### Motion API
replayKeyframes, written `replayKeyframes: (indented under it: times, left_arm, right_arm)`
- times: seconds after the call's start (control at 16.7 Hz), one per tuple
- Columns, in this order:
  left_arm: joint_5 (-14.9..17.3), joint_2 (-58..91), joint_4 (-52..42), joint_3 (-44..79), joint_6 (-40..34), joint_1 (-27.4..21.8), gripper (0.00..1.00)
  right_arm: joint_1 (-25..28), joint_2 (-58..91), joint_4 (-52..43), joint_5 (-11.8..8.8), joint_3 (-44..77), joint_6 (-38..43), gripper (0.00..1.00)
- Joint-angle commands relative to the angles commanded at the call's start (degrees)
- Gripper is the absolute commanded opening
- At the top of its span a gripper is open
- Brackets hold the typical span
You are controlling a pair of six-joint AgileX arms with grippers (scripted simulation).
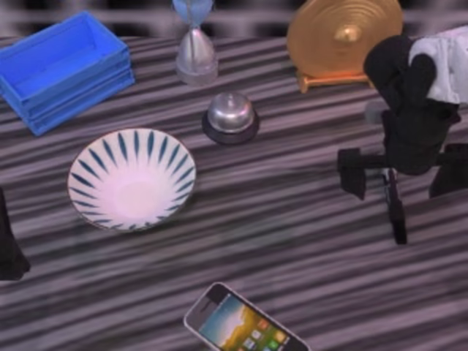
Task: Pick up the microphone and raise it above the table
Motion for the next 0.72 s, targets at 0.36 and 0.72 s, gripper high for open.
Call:
replayKeyframes:
  times: [0.36, 0.72]
  left_arm:
    - [0.0, 0.0, 0.0, 0.0, 0.0, 0.0, 1.00]
    - [0.0, 0.0, 0.0, 0.0, 0.0, 0.0, 1.00]
  right_arm:
    - [-0.8, 6.9, 12.5, 0.0, -5.4, -0.7, 1.00]
    - [-0.9, 7.2, 12.9, 0.0, -5.6, -0.7, 0.85]
